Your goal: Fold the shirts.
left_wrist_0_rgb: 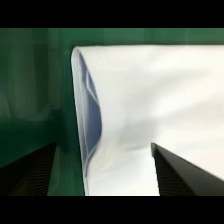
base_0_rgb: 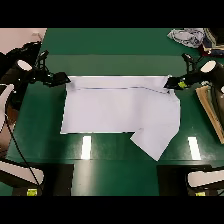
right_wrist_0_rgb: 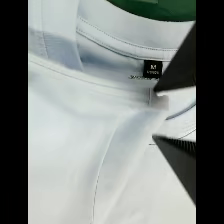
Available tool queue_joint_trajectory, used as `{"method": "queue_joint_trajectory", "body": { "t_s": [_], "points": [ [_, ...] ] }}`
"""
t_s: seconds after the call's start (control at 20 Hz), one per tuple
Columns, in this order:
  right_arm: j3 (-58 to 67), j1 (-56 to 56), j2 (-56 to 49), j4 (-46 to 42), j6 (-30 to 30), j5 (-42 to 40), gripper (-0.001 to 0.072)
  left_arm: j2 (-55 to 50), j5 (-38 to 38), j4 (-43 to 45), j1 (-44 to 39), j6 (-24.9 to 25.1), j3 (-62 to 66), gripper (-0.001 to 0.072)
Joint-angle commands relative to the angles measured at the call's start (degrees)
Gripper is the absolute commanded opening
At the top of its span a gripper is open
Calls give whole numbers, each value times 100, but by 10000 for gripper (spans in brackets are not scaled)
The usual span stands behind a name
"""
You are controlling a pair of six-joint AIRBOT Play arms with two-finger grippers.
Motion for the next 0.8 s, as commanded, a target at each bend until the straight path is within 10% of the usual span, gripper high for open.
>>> {"method": "queue_joint_trajectory", "body": {
  "t_s": [0.0,0.3,0.75],
  "points": [
    [-74,-7,273,-20,57,31,500,35,-354,413,11,-232,85,710],
    [-76,-463,1314,-22,55,911,495,649,-1976,833,682,-575,-199,710],
    [-79,-472,2216,-13,52,1147,495,3272,-1812,754,717,-426,-4374,710]
  ]
}}
